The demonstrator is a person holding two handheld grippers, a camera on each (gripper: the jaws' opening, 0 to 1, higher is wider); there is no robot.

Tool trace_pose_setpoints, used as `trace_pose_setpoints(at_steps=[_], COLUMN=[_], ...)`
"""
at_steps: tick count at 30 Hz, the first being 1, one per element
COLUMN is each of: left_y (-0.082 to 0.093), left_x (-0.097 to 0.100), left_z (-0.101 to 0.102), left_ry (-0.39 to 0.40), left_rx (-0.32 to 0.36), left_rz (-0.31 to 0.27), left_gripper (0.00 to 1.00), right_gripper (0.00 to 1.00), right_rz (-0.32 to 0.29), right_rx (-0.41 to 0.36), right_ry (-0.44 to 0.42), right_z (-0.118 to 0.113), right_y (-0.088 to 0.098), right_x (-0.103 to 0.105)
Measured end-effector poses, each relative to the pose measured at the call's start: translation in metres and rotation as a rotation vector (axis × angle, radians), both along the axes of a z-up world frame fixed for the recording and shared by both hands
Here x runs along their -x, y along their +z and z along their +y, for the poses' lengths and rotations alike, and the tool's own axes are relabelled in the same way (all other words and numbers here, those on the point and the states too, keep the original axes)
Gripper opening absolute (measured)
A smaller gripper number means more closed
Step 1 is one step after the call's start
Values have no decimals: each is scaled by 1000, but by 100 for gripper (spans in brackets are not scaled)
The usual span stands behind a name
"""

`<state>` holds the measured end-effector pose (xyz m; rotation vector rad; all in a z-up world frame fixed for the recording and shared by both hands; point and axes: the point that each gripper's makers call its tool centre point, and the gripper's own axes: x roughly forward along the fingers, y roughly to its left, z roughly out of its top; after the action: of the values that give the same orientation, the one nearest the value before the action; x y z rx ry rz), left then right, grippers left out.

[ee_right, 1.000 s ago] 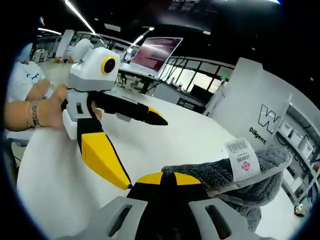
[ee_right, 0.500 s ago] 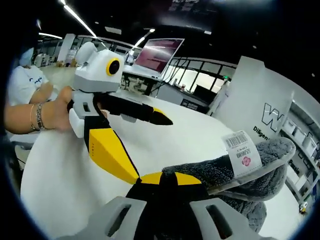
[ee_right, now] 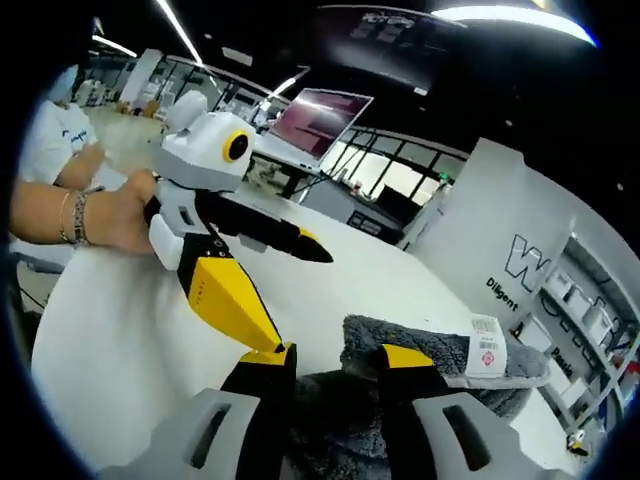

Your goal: Open the folded towel by lifting each exposed corner and separating the folded layers until the towel lies flat within the target outline without major curled edges

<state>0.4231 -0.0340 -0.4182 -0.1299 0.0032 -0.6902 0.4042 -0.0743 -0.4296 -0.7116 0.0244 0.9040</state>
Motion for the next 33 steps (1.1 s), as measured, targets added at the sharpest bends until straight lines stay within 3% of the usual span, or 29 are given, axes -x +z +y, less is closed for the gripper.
trace_pose_setpoints(at_steps=[10, 16, 19, 25, 33], left_y=[1, 1, 1, 0, -3], left_x=[-2, -3, -2, -2, -1], left_z=[3, 3, 2, 2, -1], left_ry=[1, -1, -4, -1, -1], left_rx=[36, 38, 31, 24, -18], left_rz=[10, 12, 8, 13, 10], left_gripper=[97, 97, 97, 97, 97], right_gripper=[49, 61, 63, 83, 98], right_rz=[-65, -64, -25, 6, 39], right_rx=[24, 10, -69, -122, -202], right_ry=[-41, -63, -65, -119, -151], right_z=[-20, -39, -51, -76, -105], right_y=[11, 22, 32, 40, 48], right_x=[3, -6, -7, -12, -1])
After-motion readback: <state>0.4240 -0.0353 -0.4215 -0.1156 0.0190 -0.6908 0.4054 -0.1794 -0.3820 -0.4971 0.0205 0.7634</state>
